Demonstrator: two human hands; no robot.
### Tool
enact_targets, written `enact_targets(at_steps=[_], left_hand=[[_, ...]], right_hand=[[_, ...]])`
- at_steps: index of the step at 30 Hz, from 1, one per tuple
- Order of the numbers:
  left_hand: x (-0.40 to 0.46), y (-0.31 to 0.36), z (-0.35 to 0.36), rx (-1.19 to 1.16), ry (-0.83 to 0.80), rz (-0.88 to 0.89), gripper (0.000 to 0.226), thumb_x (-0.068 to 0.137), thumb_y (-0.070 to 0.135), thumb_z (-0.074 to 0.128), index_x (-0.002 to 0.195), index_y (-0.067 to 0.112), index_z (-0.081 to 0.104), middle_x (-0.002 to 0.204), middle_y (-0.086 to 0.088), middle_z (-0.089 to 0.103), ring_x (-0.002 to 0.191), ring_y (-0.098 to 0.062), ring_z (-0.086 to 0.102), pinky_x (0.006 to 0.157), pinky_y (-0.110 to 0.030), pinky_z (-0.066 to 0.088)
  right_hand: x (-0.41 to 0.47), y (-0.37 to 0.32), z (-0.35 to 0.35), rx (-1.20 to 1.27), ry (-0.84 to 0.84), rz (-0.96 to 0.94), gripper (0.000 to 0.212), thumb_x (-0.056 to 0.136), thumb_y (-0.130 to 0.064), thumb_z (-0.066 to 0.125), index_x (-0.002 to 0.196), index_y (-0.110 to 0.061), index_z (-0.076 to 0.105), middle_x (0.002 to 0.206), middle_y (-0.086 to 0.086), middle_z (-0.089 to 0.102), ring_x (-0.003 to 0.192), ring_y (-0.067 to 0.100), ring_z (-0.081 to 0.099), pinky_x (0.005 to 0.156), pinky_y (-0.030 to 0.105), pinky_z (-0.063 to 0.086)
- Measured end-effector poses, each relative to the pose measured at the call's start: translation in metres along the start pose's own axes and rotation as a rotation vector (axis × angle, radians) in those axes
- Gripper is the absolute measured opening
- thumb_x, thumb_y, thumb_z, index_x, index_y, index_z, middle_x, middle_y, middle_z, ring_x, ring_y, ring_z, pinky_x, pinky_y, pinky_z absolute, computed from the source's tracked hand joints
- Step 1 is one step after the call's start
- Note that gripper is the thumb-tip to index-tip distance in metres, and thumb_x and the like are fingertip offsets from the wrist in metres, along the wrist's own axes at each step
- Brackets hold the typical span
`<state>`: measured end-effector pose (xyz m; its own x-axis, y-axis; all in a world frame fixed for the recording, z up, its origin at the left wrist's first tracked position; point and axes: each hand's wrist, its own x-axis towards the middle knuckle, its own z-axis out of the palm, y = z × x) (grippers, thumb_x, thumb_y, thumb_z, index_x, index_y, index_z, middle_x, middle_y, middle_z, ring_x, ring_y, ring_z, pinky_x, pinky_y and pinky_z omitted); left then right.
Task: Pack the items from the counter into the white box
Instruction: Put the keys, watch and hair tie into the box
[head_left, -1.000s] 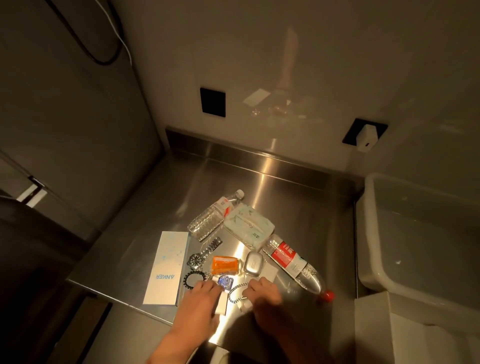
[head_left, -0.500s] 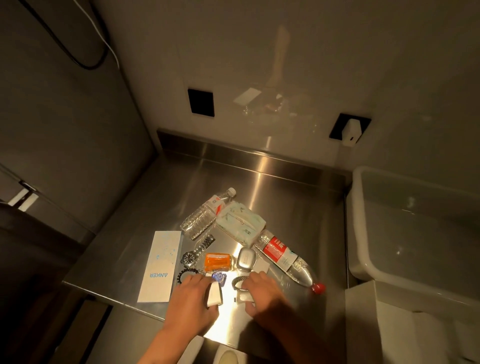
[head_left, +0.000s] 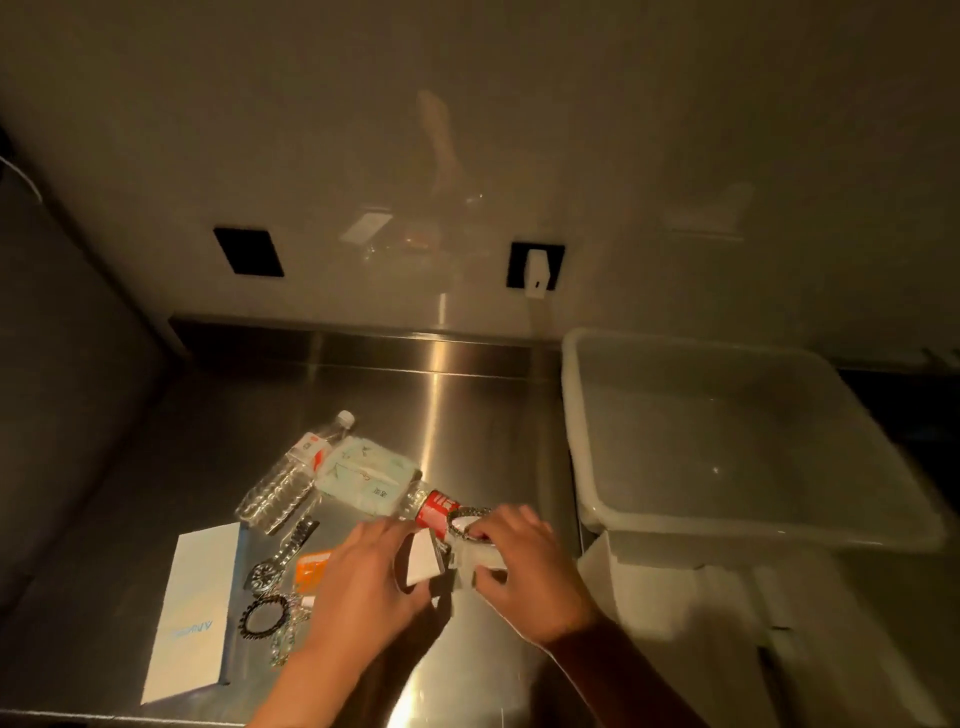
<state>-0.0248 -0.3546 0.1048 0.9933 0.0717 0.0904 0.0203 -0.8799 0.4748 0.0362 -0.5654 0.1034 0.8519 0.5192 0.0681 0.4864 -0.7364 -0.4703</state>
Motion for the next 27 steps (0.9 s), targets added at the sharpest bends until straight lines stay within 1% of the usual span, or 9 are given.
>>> enact_targets(at_steps=[2,5,9,12,14,16,20,24,27], left_hand=[[0.014,0.028,0.007,-0.012,-0.019,0.046,0.062,0.066,0.064,0.069,0.121,0.035,0.062,0.11,0.014,0.063,0.101,-0.015,0.056,0.08,-0.034,0.049],[0.029,0.068,0.022,-0.038,-0.026,0.133,0.056,0.066,0.061,0.071,0.113,0.032,0.064,0.104,0.014,0.061,0.098,-0.014,0.055,0.08,-0.032,0.048],[0.041,0.128,0.043,-0.111,-0.065,0.247,0.05,0.069,0.059,0.072,0.11,0.032,0.064,0.102,0.015,0.062,0.093,-0.013,0.055,0.077,-0.033,0.049],[0.046,0.169,0.062,-0.164,-0.109,0.334,0.045,0.075,0.061,0.069,0.112,0.036,0.061,0.105,0.018,0.061,0.097,-0.008,0.054,0.08,-0.03,0.048],[0.047,0.192,0.078,-0.136,-0.168,0.396,0.048,0.075,0.062,0.068,0.114,0.034,0.062,0.106,0.015,0.061,0.098,-0.01,0.054,0.081,-0.032,0.048],[0.049,0.213,0.095,-0.065,-0.23,0.433,0.051,0.074,0.059,0.067,0.115,0.029,0.063,0.107,0.011,0.061,0.099,-0.014,0.054,0.081,-0.033,0.049],[0.056,0.242,0.133,0.099,-0.366,0.431,0.045,0.072,0.047,0.062,0.112,0.027,0.061,0.109,0.009,0.06,0.1,-0.016,0.055,0.081,-0.03,0.048],[0.069,0.259,0.16,0.26,-0.459,0.362,0.041,0.076,0.043,0.062,0.112,0.024,0.061,0.115,0.005,0.061,0.103,-0.016,0.055,0.082,-0.03,0.048],[0.067,0.273,0.181,0.299,-0.524,0.294,0.035,0.081,0.03,0.061,0.115,0.021,0.059,0.118,-0.001,0.059,0.105,-0.022,0.058,0.077,-0.032,0.046]], right_hand=[[-0.013,0.017,-0.026,0.007,0.039,0.049,0.036,0.088,-0.039,0.063,0.122,-0.039,0.053,0.121,-0.02,0.05,0.113,0.005,0.044,0.098,0.027,0.043],[-0.036,0.046,-0.058,0.007,0.092,0.148,0.038,0.088,-0.037,0.066,0.124,-0.042,0.053,0.122,-0.021,0.049,0.112,0.003,0.042,0.1,0.026,0.041],[-0.08,0.093,-0.095,0.004,0.15,0.215,0.034,0.087,-0.034,0.064,0.118,-0.041,0.054,0.111,-0.026,0.046,0.103,0.001,0.044,0.09,0.025,0.046],[-0.115,0.127,-0.111,0.004,0.252,0.195,0.031,0.086,-0.024,0.067,0.117,-0.022,0.064,0.107,-0.013,0.056,0.097,0.008,0.05,0.081,0.029,0.049],[-0.131,0.146,-0.113,0.001,0.291,0.233,0.03,0.081,-0.02,0.071,0.11,-0.014,0.068,0.103,-0.006,0.061,0.095,0.013,0.054,0.079,0.032,0.052],[-0.143,0.163,-0.114,0.029,0.257,0.298,0.03,0.077,-0.018,0.074,0.106,-0.013,0.069,0.101,-0.005,0.061,0.093,0.014,0.055,0.077,0.033,0.053],[-0.152,0.196,-0.116,0.063,0.12,0.369,0.032,0.077,-0.02,0.068,0.109,-0.017,0.069,0.101,-0.004,0.059,0.094,0.017,0.054,0.079,0.036,0.047],[-0.15,0.222,-0.108,0.01,-0.017,0.44,0.037,0.084,-0.029,0.062,0.121,-0.029,0.062,0.119,-0.012,0.053,0.111,0.013,0.048,0.092,0.024,0.039],[-0.152,0.235,-0.101,0.051,-0.065,0.474,0.043,0.085,-0.03,0.065,0.127,-0.036,0.058,0.124,-0.017,0.048,0.115,0.009,0.044,0.098,0.022,0.037]])
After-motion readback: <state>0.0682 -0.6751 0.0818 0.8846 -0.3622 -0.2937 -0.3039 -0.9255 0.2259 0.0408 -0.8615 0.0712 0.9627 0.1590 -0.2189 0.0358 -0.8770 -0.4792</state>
